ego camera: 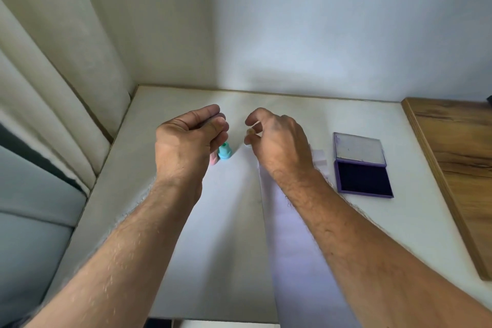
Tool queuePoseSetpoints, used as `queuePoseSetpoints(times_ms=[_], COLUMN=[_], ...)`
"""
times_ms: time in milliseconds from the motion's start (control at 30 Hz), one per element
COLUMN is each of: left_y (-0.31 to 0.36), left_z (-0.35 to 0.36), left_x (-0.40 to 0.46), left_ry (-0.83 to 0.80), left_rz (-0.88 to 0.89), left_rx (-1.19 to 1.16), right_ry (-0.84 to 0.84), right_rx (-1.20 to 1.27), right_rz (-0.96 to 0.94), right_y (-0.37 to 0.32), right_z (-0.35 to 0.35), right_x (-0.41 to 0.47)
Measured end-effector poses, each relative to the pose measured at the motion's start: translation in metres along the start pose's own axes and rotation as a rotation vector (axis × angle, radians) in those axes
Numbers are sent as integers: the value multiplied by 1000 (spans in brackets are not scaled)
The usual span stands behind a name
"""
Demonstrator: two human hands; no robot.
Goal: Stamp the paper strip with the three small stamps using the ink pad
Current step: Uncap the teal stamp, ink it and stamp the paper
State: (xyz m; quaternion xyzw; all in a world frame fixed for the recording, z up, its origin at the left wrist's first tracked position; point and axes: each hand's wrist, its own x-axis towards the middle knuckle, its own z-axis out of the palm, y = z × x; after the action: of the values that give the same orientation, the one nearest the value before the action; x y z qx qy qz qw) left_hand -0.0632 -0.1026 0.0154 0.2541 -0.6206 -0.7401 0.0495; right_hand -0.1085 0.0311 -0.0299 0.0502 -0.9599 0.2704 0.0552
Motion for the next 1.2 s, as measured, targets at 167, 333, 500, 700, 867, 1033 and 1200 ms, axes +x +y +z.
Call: queuePoseSetpoints(times_ms=[167,333,500,700,867,1033,1200], left_y=[-1,-1,-1,-1,-4,-11,-13], left_z=[-1,-2,-1,0,4,14,19], left_x=[1,2,2,-1,-8,-20,-32], left_ry=[2,44,33,6,-119,-364,-636], left_rz=[-6,13,44,29,164,175,145], left_rx=[-23,-42,-29,-8,242,318,320], right_ry=[97,33,7,81,-2,-51,-175], right_rx=[-8,-227,-241,118,816,1060,1123], right_rz=[-176,-360,-291,-121,372,646,739], right_y=[-2,-10,-10,-6,-14,-7,6], right_z=[-3,6,13,8,-28,-68,-83], right_x=[-13,-28,-29,-38,-57,-86,-104])
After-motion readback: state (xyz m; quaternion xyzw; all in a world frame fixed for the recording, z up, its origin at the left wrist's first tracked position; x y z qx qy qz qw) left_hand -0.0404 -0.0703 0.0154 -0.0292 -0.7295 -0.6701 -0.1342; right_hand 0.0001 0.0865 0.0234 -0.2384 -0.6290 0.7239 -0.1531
